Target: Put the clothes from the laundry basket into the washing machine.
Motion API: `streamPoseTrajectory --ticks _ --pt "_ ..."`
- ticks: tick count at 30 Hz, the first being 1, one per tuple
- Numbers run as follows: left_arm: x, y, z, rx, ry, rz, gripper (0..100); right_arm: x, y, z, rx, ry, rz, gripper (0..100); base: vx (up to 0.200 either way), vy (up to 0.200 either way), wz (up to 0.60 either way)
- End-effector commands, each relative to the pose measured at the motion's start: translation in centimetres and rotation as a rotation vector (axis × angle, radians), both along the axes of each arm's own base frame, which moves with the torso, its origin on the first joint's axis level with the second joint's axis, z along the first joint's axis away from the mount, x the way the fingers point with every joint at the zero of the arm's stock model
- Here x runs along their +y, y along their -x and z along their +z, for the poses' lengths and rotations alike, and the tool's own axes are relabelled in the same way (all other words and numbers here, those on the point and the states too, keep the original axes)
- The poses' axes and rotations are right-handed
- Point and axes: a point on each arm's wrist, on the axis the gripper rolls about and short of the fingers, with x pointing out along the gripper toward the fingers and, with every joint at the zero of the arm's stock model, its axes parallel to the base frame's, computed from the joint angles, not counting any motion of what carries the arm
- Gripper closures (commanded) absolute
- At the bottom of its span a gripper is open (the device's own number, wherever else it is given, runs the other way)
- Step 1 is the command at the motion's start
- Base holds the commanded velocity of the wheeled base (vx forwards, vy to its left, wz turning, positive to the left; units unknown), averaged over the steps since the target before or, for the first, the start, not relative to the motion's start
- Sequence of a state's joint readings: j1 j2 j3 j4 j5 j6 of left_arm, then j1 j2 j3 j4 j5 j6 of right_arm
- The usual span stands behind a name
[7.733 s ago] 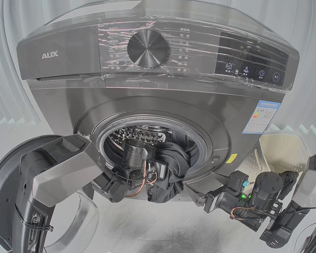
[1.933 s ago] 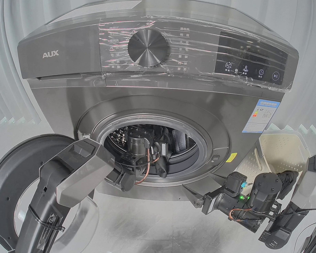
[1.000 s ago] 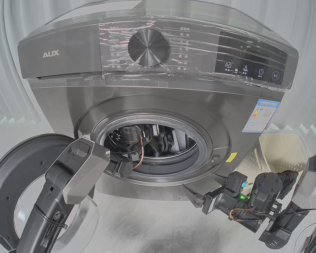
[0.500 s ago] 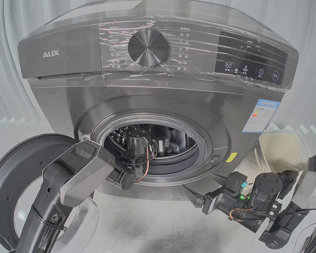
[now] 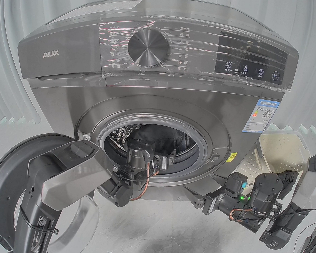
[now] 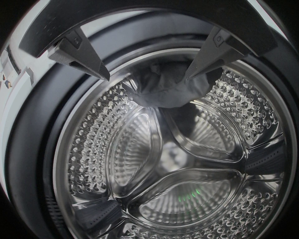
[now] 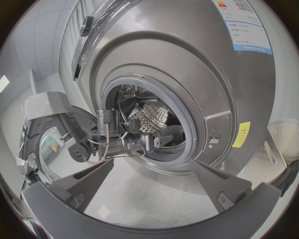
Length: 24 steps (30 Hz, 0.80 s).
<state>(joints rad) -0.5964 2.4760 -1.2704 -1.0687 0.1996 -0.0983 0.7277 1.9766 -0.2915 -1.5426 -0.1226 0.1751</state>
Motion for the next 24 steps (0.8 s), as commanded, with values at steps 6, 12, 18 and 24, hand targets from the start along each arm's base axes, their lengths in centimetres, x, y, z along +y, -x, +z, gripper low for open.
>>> streamPoseTrajectory --ticks 6,12,18,24 --pt "1.0 9.3 3.3 0.033 -0.024 -0.112 0 -0.2 0.2 -0.2 0.008 0.007 -0.001 0 0.000 0.000 0.00" --pt "3.1 15.0 5.1 0.035 -0.011 -0.176 0 -0.7 0.7 -0.1 0.017 0.015 0.002 0 0.000 0.000 0.00" --pt "5.2 18.5 6.3 0.007 0.023 -0.209 0 -1.3 1.5 0.7 0.002 0.006 0.000 0 0.000 0.000 0.00" --pt "8.1 21.9 9.0 -0.038 0.098 -0.206 0 -3.4 3.3 1.9 -0.013 -0.006 -0.022 0 0.000 0.000 0.00"
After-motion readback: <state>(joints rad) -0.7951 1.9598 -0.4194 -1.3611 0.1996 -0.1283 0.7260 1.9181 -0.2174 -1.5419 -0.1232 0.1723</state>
